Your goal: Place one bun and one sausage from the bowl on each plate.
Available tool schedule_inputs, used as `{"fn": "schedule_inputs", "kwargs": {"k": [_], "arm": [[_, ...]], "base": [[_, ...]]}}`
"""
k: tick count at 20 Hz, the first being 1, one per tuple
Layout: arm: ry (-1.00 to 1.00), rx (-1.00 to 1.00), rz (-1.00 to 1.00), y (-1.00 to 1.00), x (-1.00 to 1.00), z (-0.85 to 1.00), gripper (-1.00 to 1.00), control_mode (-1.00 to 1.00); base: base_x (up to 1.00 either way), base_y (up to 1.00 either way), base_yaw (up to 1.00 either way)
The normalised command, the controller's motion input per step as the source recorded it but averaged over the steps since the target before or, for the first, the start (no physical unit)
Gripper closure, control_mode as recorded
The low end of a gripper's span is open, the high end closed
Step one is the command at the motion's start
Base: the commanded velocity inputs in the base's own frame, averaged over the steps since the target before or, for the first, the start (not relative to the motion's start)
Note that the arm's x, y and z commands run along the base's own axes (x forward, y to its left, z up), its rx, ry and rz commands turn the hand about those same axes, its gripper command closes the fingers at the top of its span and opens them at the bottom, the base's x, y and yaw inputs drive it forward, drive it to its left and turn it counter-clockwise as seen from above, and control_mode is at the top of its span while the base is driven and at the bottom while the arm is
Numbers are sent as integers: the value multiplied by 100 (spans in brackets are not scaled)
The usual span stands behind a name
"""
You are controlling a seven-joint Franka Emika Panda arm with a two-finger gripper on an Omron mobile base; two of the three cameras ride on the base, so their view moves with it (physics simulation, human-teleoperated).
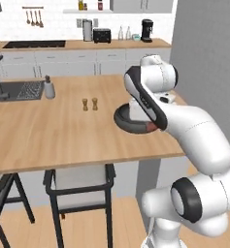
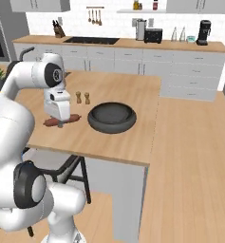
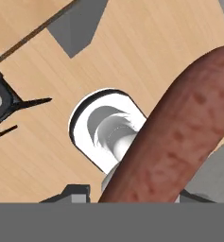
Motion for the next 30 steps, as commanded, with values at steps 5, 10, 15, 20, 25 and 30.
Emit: {"fn": "schedule_inputs", "kwargs": {"k": [5,10,15,20,25,30], "arm": [[0,0,0,0,0,0,100,100],[0,0,0,0,0,0,100,100],[0,0,0,0,0,0,100,100],[0,0,0,0,0,0,100,100],[0,0,0,0,0,0,100,100],[0,0,0,0,0,0,100,100]], "base": [[-91,100,3],[-21,100,-5],[0,100,-10],[-2,100,-10],[-3,100,-6],[0,100,0]]}}
